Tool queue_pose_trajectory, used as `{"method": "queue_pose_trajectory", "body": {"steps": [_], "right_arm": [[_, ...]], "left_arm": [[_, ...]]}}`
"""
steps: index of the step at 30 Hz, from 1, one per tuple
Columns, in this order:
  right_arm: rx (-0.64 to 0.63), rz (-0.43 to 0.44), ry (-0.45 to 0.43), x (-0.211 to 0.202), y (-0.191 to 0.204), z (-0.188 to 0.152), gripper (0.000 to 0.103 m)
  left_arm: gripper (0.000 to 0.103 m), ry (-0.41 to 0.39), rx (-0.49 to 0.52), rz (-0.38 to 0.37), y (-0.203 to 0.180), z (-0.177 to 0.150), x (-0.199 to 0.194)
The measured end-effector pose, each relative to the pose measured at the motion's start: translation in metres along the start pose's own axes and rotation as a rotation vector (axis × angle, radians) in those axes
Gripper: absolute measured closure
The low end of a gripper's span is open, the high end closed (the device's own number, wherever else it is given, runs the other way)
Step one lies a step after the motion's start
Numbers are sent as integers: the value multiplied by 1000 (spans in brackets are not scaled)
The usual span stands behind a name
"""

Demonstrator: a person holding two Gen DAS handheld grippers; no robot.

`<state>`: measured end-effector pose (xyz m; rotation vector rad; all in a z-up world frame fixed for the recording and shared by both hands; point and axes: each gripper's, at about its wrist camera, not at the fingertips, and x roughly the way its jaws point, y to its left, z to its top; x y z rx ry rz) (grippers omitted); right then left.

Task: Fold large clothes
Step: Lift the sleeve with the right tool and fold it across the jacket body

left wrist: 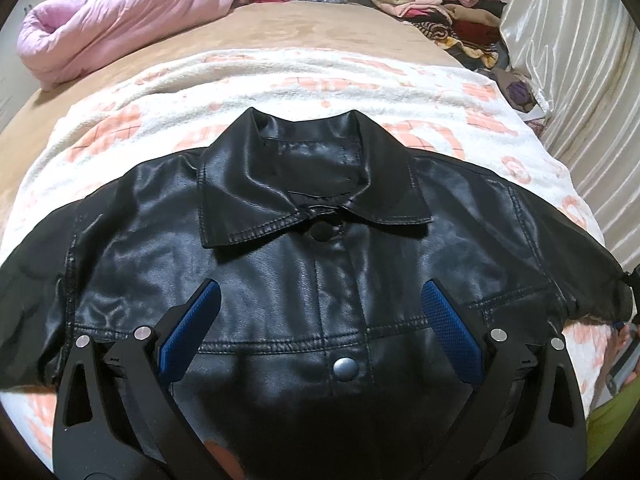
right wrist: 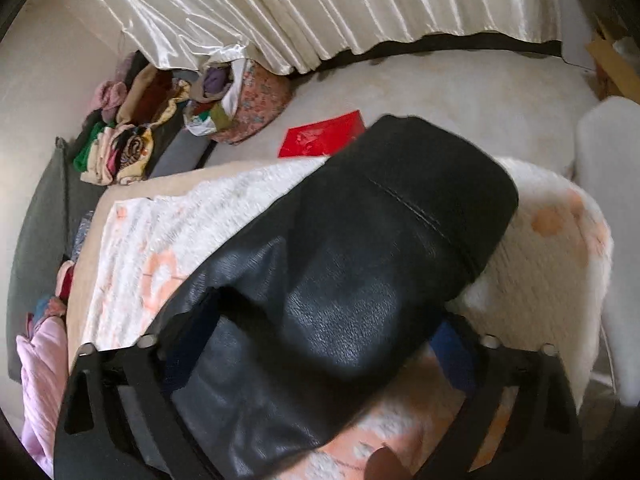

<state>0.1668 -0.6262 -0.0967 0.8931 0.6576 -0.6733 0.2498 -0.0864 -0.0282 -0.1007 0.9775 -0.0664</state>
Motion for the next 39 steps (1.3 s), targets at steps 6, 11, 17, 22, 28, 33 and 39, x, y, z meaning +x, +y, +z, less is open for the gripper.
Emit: {"method": "queue_pose_trajectory", "body": {"steps": [6, 11, 17, 22, 28, 33, 39], "right_arm": [[-42, 118, -51, -18, 10, 12, 87], [-105, 258, -119, -53, 28, 16, 97], [-281, 403, -190, -100, 80, 7, 97], [-427, 491, -235, -136, 127, -21, 97], [-514, 639, -234, -174, 173, -50, 98], [-613, 731, -218, -200, 209, -83, 99], [-709, 806, -182, -226, 250, -134, 99]], "left_arm": [[9, -6, -34, 5, 9, 6, -5], [9, -17, -37, 16, 14, 10, -16], [9, -3, -69, -31, 26, 16, -29], [9, -8, -101, -13, 42, 21, -41], [9, -22, -132, -50, 59, 22, -57], [9, -38, -138, -48, 70, 23, -67], [9, -43, -191, -121, 88, 27, -78]]}}
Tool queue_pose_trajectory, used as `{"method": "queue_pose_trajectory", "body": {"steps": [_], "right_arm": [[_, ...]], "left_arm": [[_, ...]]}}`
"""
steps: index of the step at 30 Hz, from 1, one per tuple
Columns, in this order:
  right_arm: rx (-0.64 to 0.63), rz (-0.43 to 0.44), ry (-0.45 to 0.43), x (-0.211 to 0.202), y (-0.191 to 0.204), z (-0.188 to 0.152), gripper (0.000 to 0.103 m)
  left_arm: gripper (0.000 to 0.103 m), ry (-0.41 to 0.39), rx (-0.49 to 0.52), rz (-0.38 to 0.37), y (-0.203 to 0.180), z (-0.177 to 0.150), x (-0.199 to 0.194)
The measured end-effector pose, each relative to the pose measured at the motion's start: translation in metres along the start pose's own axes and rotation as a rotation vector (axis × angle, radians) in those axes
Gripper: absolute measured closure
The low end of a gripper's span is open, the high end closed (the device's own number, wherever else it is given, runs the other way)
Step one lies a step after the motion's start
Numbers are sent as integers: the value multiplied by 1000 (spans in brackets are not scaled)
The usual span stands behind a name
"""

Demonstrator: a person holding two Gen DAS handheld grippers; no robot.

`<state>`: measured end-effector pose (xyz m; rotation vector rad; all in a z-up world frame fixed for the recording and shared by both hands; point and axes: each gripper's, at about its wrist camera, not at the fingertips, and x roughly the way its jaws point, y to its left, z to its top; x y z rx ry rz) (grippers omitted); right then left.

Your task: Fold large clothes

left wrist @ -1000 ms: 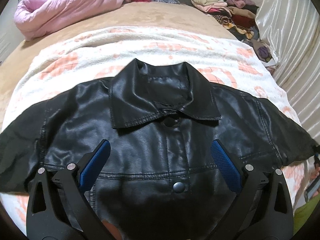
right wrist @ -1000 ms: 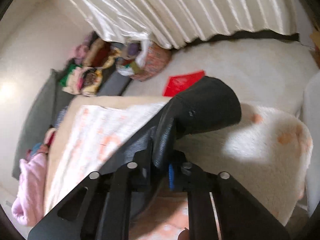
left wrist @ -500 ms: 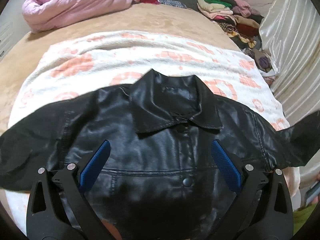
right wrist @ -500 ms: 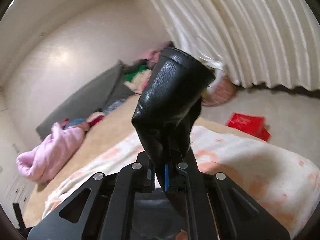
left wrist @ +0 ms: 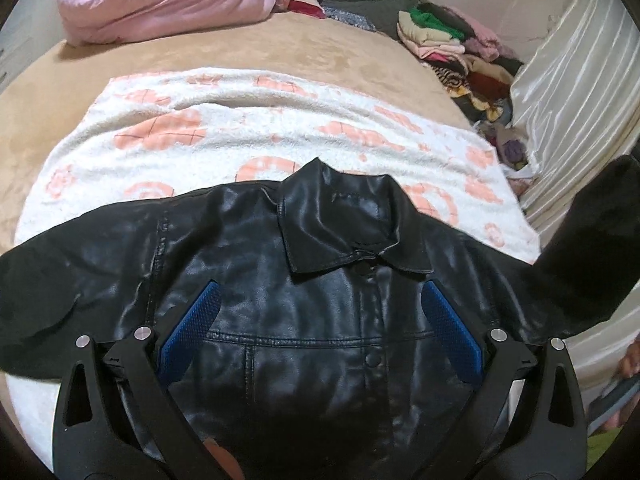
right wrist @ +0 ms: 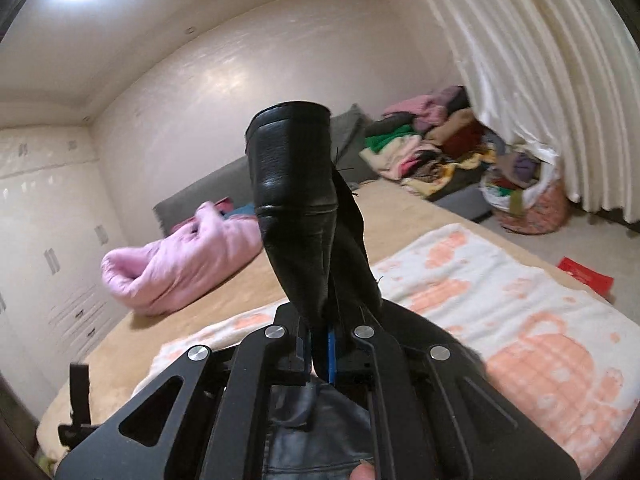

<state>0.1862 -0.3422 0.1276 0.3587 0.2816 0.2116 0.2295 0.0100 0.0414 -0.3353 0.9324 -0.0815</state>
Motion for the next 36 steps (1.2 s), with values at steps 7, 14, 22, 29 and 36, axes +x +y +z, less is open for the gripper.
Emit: {"method": "queue_pose_trajectory", "body": {"steps": [7, 14, 22, 29, 36], "right_arm": [[-89, 173, 49, 19, 69, -20, 99], [-208, 291, 139, 36, 132, -66, 99], [-336, 334, 273, 61, 184, -140, 99], [-409, 297, 444, 86, 197, -213, 96], [-468, 298, 565, 91, 203, -256, 88]], "left_arm": [[9, -9, -98, -165, 27, 5, -21], [9, -32, -229, -312, 67, 8, -39], [9, -30, -344, -379, 115, 0, -45], [9, -16, -340, -321, 131, -12, -40], [9, 44, -317, -310, 134, -23, -24]]}}
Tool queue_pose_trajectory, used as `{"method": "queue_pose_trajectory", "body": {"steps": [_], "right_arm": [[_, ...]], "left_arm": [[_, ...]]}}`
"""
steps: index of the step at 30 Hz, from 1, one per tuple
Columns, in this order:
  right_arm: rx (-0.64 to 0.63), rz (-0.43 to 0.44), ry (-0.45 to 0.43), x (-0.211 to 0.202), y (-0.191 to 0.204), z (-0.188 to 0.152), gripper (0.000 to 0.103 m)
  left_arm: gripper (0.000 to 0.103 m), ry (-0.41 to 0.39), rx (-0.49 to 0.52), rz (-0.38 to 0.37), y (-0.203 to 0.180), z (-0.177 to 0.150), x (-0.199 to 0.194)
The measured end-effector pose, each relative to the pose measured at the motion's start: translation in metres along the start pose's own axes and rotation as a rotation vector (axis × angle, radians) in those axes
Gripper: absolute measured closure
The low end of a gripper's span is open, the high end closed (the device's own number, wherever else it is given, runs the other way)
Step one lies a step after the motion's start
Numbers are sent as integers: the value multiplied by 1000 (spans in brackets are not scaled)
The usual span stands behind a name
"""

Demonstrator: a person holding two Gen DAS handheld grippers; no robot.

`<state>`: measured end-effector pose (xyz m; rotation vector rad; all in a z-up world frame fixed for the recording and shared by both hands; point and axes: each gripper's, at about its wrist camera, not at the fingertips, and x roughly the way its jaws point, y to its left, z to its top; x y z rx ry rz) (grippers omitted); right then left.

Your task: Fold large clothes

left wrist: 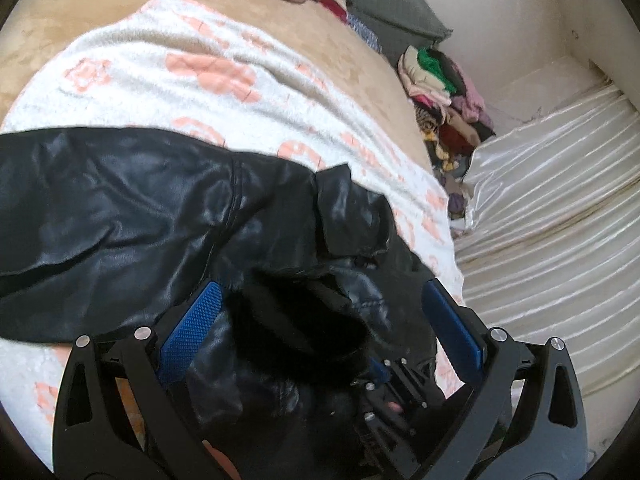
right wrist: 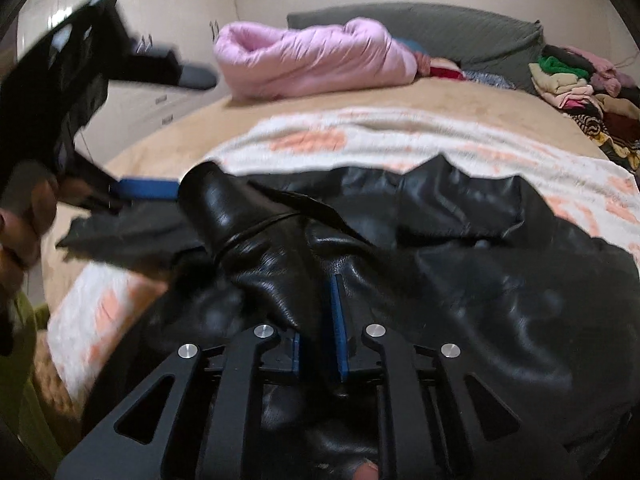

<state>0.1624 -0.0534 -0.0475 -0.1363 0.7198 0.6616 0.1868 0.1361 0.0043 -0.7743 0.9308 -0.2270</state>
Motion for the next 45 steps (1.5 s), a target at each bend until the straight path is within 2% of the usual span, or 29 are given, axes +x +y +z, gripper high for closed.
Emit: {"method": "queue_pose_trajectory", "body": {"steps": [3, 4, 5, 6, 7, 9, 12, 17, 18, 19, 21, 22, 24, 26, 28, 32, 34, 37, 39, 45], "right_arm": [[-37, -18, 77, 11, 10, -12, 82], [-56, -28, 98, 12, 13, -17, 72], [-64, -33, 116, 12, 15, -20, 48], [-61, -23, 131, 11, 15, -23, 27], [-36, 15, 134, 7, 14, -26, 4], [5, 77, 116, -4, 10, -29, 5], [47, 94, 99, -21, 4, -32, 5], [156, 67, 25, -54, -31, -26, 5], [172, 51, 14, -59, -37, -25, 5], [197, 25, 0, -66, -48, -25, 5], [233, -23, -12, -75, -64, -27, 6], [264, -52, -18, -83, -78, -30, 6], [303, -93, -28, -94, -97, -33, 18], [348, -141, -54, -110, -121, -36, 45], [378, -194, -93, -123, -143, -31, 56], [399, -283, -145, -139, -179, -8, 60], [407, -282, -147, -135, -192, 0, 60], [389, -294, -63, -103, -209, 8, 60], [367, -300, 11, -75, -217, 8, 60], [371, -375, 154, -29, -234, -16, 60]], "left_arm": [[9, 23, -9, 9, 8, -6, 7], [9, 30, -13, 11, 11, -8, 10], [9, 42, -21, 16, 15, -12, 13], [9, 56, -30, 18, 19, -16, 17], [11, 65, -33, 16, 21, -18, 19], [16, 90, -44, 9, 26, -24, 25], [31, 121, -72, -16, 32, -30, 35], [34, 162, -75, 4, 30, -35, 54], [45, 168, -65, 28, 28, -35, 59], [66, 174, -56, 50, 26, -35, 64], [93, 172, -27, 74, 21, -33, 70], [95, 156, -3, 83, 16, -31, 68], [99, 126, 40, 31, 2, -29, 55], [100, 87, 95, -33, -17, -27, 37], [101, 36, 157, -75, -37, -21, 16], [101, -60, 259, -106, -65, -10, -13], [101, -89, 291, -73, -67, -5, -15], [101, -86, 313, 44, -53, -4, 3], [101, -46, 284, 110, -29, -5, 24], [99, 14, 237, 203, 17, -12, 56]]}}
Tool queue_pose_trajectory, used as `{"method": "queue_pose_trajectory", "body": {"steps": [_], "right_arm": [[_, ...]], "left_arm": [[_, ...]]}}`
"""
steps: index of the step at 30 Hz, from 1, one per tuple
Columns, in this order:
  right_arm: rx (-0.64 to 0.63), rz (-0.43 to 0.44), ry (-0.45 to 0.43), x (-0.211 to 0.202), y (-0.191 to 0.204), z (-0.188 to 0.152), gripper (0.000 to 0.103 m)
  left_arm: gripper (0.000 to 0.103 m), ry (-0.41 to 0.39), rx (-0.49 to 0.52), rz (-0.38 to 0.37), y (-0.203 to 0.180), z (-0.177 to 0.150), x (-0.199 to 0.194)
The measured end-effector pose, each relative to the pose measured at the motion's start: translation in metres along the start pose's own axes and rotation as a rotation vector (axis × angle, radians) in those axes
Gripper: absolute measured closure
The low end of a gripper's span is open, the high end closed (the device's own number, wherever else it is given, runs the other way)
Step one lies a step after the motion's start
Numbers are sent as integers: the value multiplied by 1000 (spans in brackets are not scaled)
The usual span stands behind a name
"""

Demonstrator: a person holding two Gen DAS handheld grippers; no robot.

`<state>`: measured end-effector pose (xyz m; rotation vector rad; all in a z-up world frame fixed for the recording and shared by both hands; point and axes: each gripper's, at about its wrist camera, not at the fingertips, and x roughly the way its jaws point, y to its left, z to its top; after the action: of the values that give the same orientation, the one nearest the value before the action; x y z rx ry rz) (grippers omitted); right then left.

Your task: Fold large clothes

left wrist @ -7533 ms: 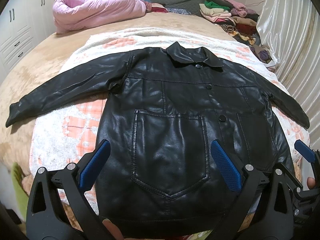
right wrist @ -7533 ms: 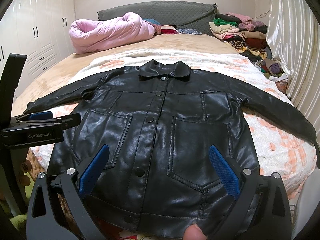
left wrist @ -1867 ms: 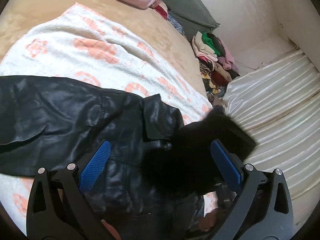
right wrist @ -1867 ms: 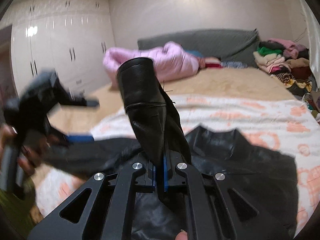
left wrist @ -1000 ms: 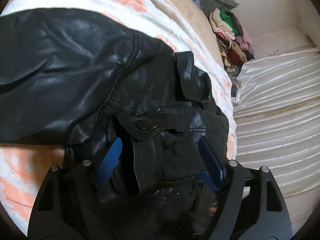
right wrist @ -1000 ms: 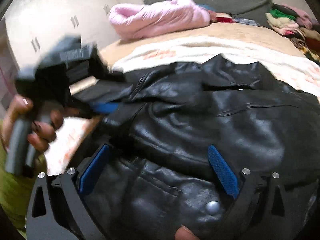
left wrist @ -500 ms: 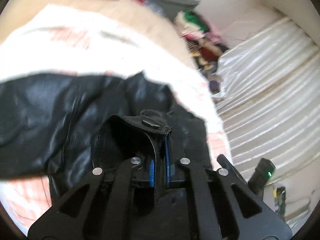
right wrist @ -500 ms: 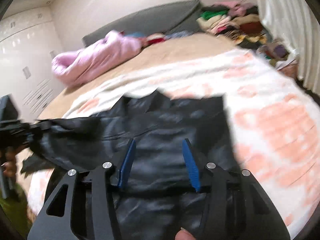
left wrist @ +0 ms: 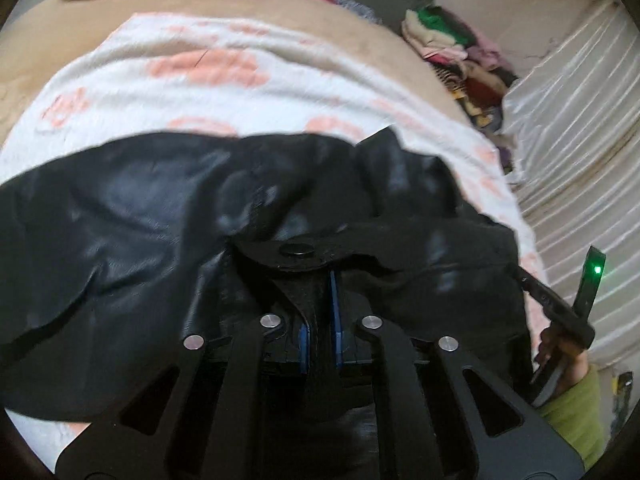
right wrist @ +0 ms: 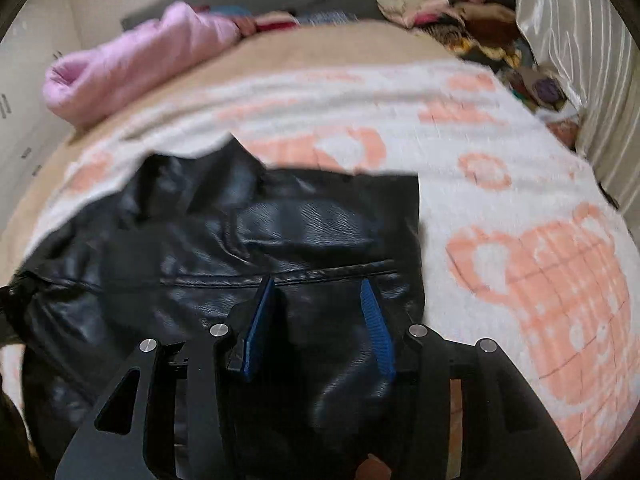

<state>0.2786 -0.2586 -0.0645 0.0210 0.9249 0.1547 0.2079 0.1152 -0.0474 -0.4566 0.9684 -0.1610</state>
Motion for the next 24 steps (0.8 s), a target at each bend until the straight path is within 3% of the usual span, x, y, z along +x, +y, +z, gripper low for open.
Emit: {"method": "queue_pose_trajectory", "body": {"steps": [4, 9, 10, 14, 20, 23, 24], "right_arm": [[-2, -21, 5, 19, -10, -9, 60], [11, -2, -6, 20, -13, -12, 59], [18, -1, -10, 13, -13, -10, 59], [49, 69, -91, -36, -3, -10, 38], [-35, 79, -107, -70, 25, -33, 35], [-27, 82, -76, -70, 32, -48, 35], [-15, 78, -73, -71, 33, -51, 35]], "left_arm": [[98, 26, 16, 7, 5, -4, 16], [96, 35, -22, -39, 16, -5, 23], [92, 24, -18, -38, 15, -5, 18], [80, -29, 10, -26, 5, -5, -14], [80, -147, 39, 143, -5, -8, -66], [76, -107, 105, 98, -28, -20, -66], [66, -89, 124, 90, -35, -25, -62]]}}
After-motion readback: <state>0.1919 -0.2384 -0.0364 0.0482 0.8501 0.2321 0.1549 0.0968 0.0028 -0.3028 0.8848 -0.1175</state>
